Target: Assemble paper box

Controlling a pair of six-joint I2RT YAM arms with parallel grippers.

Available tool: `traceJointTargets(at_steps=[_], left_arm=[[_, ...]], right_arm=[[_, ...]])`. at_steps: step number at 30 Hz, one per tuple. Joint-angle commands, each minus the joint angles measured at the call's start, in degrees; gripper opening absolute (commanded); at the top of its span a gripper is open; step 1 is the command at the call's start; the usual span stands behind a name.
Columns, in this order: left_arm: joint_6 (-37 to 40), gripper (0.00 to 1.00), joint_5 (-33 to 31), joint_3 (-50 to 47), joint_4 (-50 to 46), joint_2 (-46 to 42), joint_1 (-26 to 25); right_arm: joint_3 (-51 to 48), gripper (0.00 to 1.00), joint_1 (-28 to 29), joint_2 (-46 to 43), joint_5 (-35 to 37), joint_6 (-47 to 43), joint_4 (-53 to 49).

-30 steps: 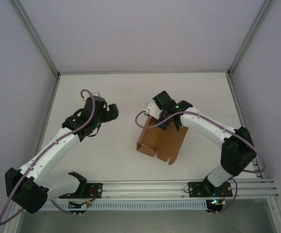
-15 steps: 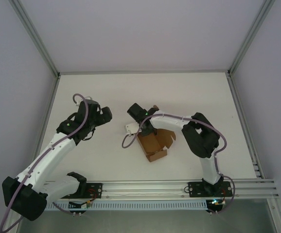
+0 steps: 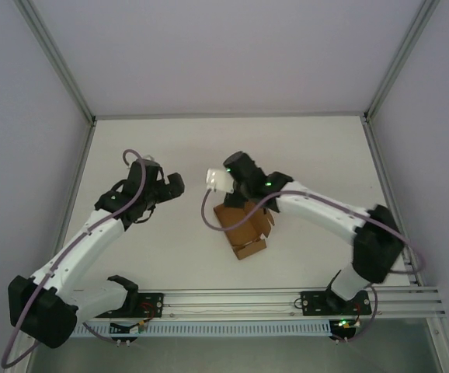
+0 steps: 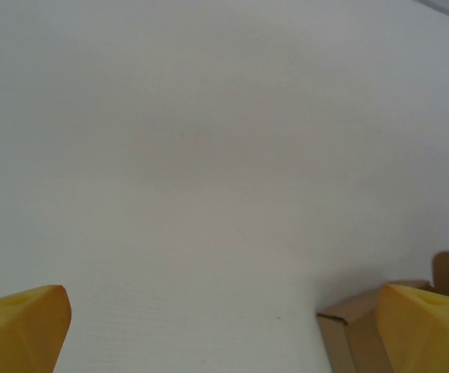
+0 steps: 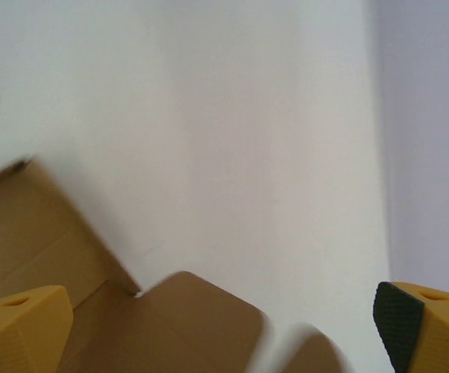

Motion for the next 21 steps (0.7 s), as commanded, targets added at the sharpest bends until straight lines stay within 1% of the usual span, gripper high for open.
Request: traceJointTargets(at_steps=[1, 4, 6, 9, 12, 14, 17, 19, 21], left_arm=[[6.9, 1.00, 12.6, 0.0, 7.6, 3.4, 0.2], [14.2, 1.00, 22.5, 1.8, 10.8, 9.4, -0.9], [20.6, 0.98, 27.2, 4.7, 9.7, 15.2, -2.9], [28.4, 0.92, 26.8, 10.4, 5.3, 24.4, -7.0], [33.1, 0.84, 26.1, 16.4, 1.9, 32.1, -10.5], [34.7, 0.80, 24.8, 19.8, -0.2, 36.3, -11.5], [36.3, 0.70, 23.2, 24.1, -3.6, 41.5, -12.6], [37.1, 0.65, 22.9, 25.1, -4.7, 43.2, -13.4], [37.5, 0.60, 20.9, 25.2, -5.3, 44.3, -14.5]], right_arm=[[-2.7, 1.00, -0.1, -9.0, 2.2, 27.3, -2.3], [-7.4, 1.00, -0.3, -18.0, 2.8, 40.1, -5.0], [-10.2, 1.00, -1.1, -23.4, 3.4, 46.8, -6.9], [-14.2, 1.00, -3.4, -29.0, 2.5, 51.4, -8.5], [-15.4, 1.00, -7.3, -30.5, 0.4, 56.5, -12.0], [-15.5, 1.00, -9.4, -30.1, 0.4, 59.3, -14.1], [-16.4, 1.00, -11.2, -30.0, 2.6, 61.7, -14.7], [-16.9, 1.00, -12.1, -30.3, 2.8, 61.8, -14.6], [-17.4, 1.00, -12.9, -30.6, 2.4, 61.6, -14.5]])
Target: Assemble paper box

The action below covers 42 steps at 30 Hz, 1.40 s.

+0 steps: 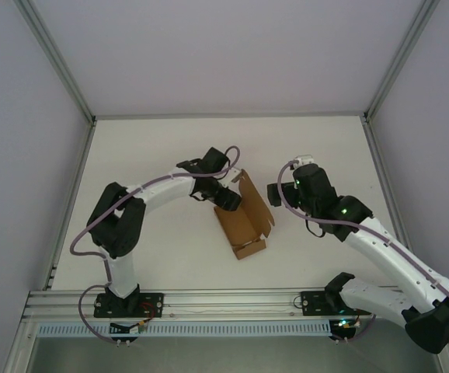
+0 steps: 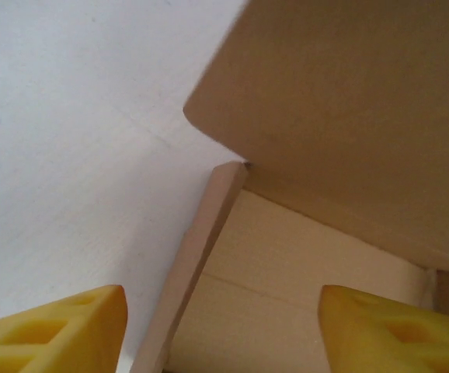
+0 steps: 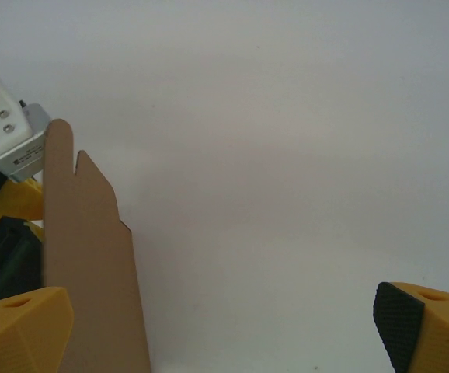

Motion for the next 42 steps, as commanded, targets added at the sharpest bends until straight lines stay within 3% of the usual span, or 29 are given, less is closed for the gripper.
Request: traceJointTargets(at_steps=[1, 6, 9, 12, 19, 23, 26, 28, 34, 42], left_arm=[[3.4, 0.56, -3.4, 1.5, -4.9, 1.2, -1.5], [-0.7, 0.34, -13.5, 1.6, -2.5, 1.9, -3.5], [-3.4, 0.15, -15.6, 1.4, -0.4, 1.5, -4.1], [-7.7, 0.03, -17.5, 0.9, 0.7, 1.0, -4.2], [-21.0, 0.00, -28.2, -2.5, -1.6, 0.5, -4.5], [-25.7, 0.00, -28.5, -5.1, -0.8, -1.6, -4.7], [-27.7, 0.00, -29.3, -5.4, -1.5, -2.5, -4.8], [-28.0, 0.00, -29.2, -5.2, -1.7, -2.7, -4.9], [-28.5, 0.00, -27.6, -4.8, -1.5, -1.7, -5.0], [-28.8, 0.00, -27.2, -5.5, -1.2, -1.9, -5.1]], right_arm=[[-1.0, 1.00, -1.2, -0.8, 0.5, 3.1, -0.9], [-2.4, 1.00, -1.9, -0.5, -0.2, 1.8, 0.1], [-2.7, 1.00, -2.1, 0.2, -0.5, 2.1, 0.0], [-3.0, 1.00, -2.3, 0.4, -0.4, 3.0, 0.2], [-3.4, 1.00, -4.9, 0.9, 1.5, 10.1, -3.5], [-4.4, 1.00, -13.2, 3.3, -10.9, 15.2, -6.5], [-7.9, 0.87, -19.2, 5.8, -23.2, 18.0, -3.9], [-9.8, 0.74, -20.5, 7.7, -27.0, 19.4, -1.7], [-11.0, 0.54, -20.8, 16.6, -28.9, 20.6, 4.1], [-8.4, 0.42, -20.8, 29.5, -30.9, 20.3, 10.8]])
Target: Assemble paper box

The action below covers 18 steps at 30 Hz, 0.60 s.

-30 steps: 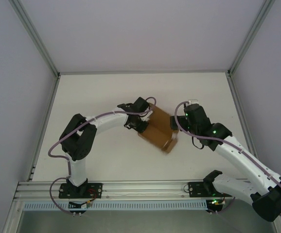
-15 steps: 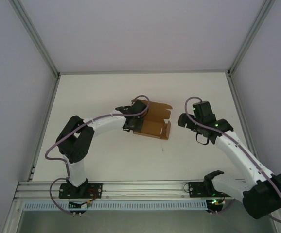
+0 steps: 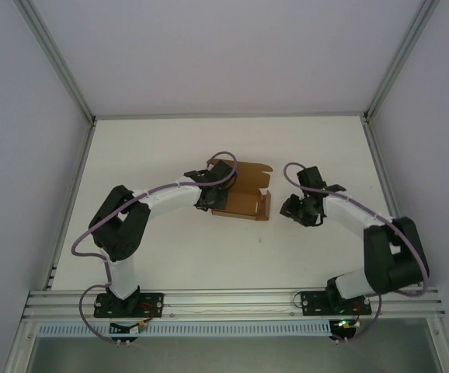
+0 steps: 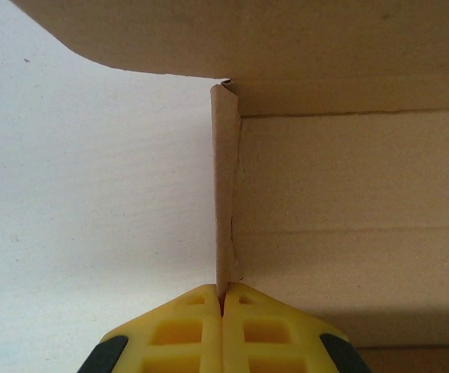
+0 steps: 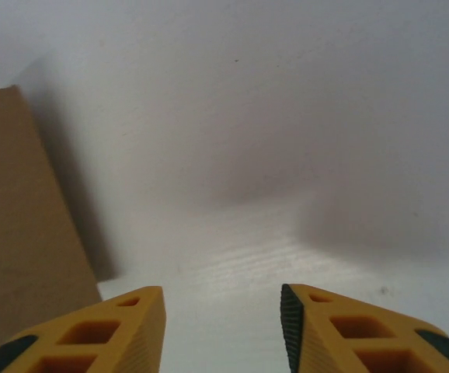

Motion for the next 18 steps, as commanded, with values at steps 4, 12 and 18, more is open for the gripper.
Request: traceJointTargets(at_steps=[4, 12, 18], left_arm=[[-0.5, 0.00, 0.6, -0.8, -1.2, -0.5, -0.5], [-0.6, 0.00, 0.6, -0.3, -1.4, -0.3, -0.7], [-0.6, 0.00, 0.9, 0.7, -1.9, 0.7, -0.8]], right_arm=[[4.0, 0.39, -0.1, 6.9, -5.7, 0.2, 7.2], [7.4, 0.36, 2.2, 12.6, -14.0, -2.1, 12.1], [3.3, 0.36, 2.3, 9.4, -22.5, -0.8, 21.8]])
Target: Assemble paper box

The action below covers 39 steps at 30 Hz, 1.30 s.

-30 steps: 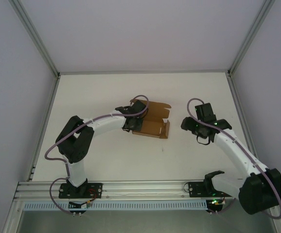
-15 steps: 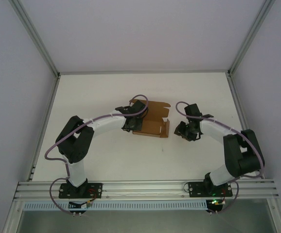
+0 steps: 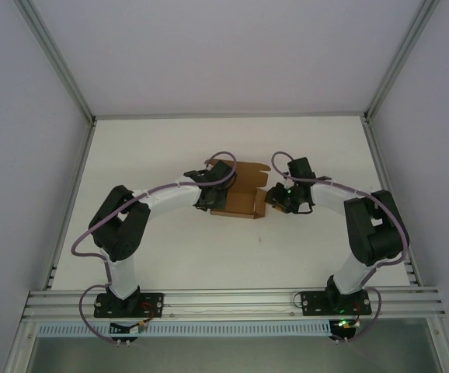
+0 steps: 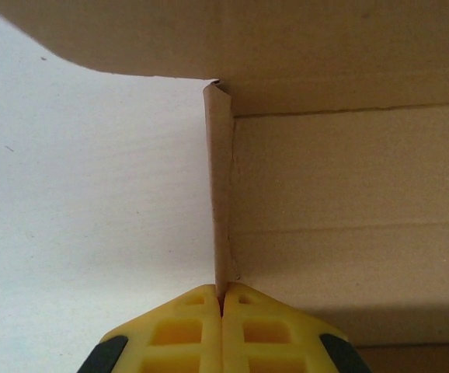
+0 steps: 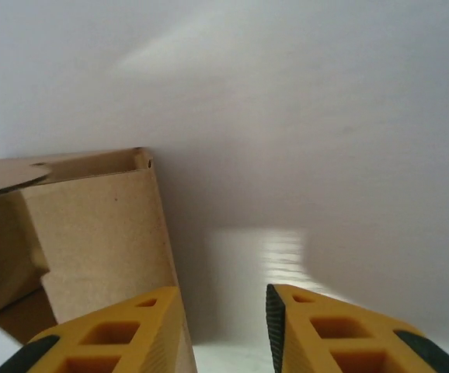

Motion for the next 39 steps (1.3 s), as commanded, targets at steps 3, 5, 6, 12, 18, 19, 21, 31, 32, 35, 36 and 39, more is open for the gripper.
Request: traceJointTargets(at_steps=[3, 5, 6, 12, 18, 19, 21, 31, 32, 35, 36, 39], left_arm=[[-0.5, 0.00, 2.1, 0.8, -1.2, 0.8, -0.8], [-0.5, 0.00, 2.3, 0.9, -1.2, 0.7, -0.9], [-0.8, 0.00, 2.3, 0.9, -1.2, 0.7, -0.9], [-0.8, 0.00, 2.0, 0.9, -1.5, 0.5, -1.0], [-0.8, 0.00, 2.2, 1.2, -1.7, 0.5, -1.1], [-0.9, 0.00, 2.1, 1.2, -1.7, 0.4, -1.2], [-0.9, 0.00, 2.0, 1.3, -1.7, 0.3, -1.2], [-1.1, 0.00, 2.1, 2.0, -1.9, 0.5, -1.4], [-1.1, 0.00, 2.1, 2.1, -2.0, 0.4, -1.4], [-1.1, 0.00, 2.2, 2.0, -1.9, 0.2, -1.6], [-1.1, 0.00, 2.0, 1.9, -2.0, 0.1, -1.6], [-1.2, 0.00, 1.6, 1.8, -2.1, -0.2, -1.6]], right_arm=[[-3.2, 0.36, 0.9, -2.1, -11.7, 1.0, 11.5], [-2.8, 0.36, 1.4, -1.2, -12.6, 0.8, 11.8], [-2.5, 0.36, 1.7, -0.8, -12.6, 0.7, 11.5], [-3.8, 0.28, 2.3, -0.8, -12.4, 1.4, 13.8], [-2.0, 0.26, 4.6, -0.5, -7.8, -0.3, 9.8], [-1.5, 0.26, 5.0, -0.5, -5.5, -0.9, 7.7], [-2.0, 0.26, 5.2, -0.7, -3.2, -0.8, 7.0], [-1.8, 0.17, 7.8, -0.7, 5.7, 0.5, 3.8], [-1.2, 0.18, 8.0, -0.2, 5.5, 0.3, 3.3], [1.1, 0.16, 9.1, 1.8, 8.7, 0.3, -0.8], [1.8, 0.16, 9.2, 2.4, 9.8, 0.3, -2.2], [2.6, 0.16, 10.2, 3.7, 13.0, 0.9, -5.7]])
